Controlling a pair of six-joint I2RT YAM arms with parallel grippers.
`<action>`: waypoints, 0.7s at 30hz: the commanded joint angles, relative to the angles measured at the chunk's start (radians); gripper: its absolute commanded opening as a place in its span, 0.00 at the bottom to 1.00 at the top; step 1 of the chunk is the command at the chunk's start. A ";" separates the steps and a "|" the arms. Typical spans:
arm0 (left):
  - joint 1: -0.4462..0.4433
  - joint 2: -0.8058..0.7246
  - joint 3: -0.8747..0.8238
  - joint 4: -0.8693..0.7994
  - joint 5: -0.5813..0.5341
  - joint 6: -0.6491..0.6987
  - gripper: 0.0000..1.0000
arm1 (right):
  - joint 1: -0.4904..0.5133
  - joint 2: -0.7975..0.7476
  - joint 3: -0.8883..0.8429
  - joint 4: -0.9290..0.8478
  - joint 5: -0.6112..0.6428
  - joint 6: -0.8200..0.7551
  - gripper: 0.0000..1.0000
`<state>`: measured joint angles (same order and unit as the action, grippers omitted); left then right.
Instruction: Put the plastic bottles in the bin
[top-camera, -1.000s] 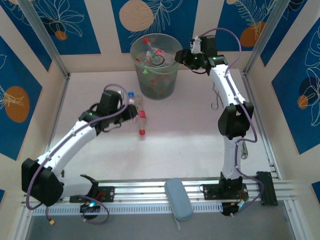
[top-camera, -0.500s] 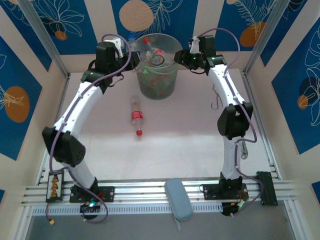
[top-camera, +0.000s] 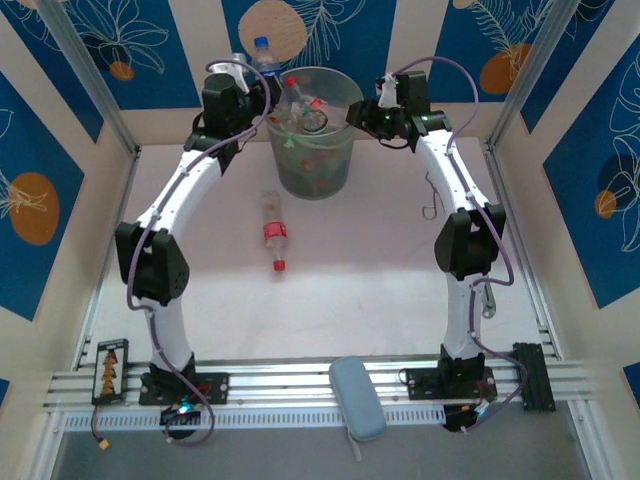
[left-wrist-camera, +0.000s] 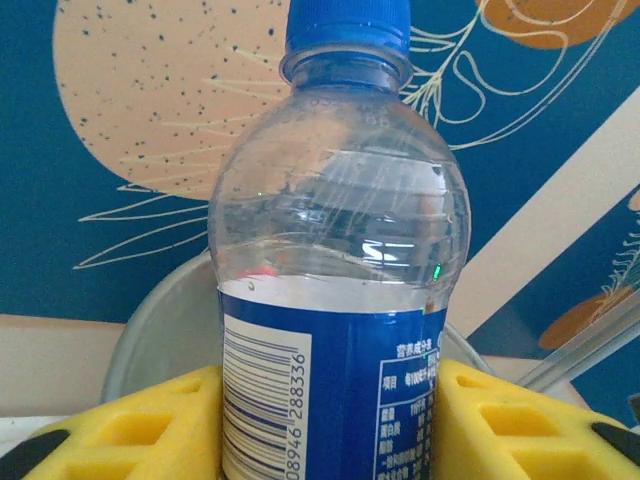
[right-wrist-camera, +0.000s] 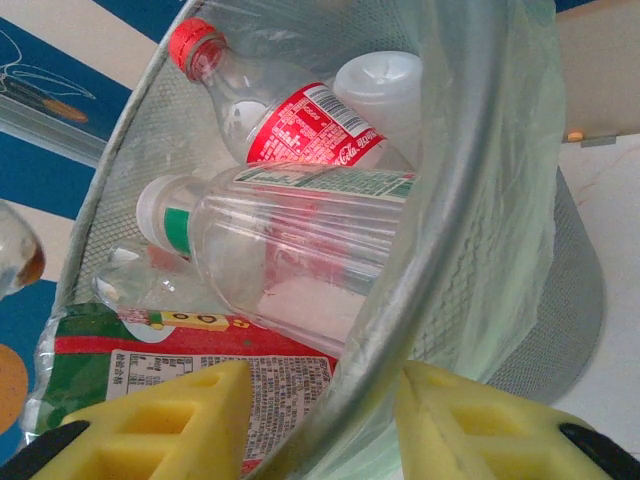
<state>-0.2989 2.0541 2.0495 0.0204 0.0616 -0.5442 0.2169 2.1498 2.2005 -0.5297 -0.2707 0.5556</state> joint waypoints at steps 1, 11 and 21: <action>0.003 0.062 0.113 -0.035 -0.011 0.004 0.50 | 0.031 -0.010 -0.034 -0.033 -0.044 -0.014 0.42; 0.002 0.097 0.125 -0.134 -0.086 0.110 0.53 | 0.027 -0.017 -0.048 -0.034 -0.048 -0.026 0.42; 0.002 0.081 0.151 -0.192 0.027 0.188 0.91 | 0.025 -0.019 -0.059 -0.017 -0.053 -0.017 0.42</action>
<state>-0.2989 2.1468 2.1555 -0.1543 0.0422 -0.3939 0.2165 2.1357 2.1704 -0.5037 -0.2783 0.5522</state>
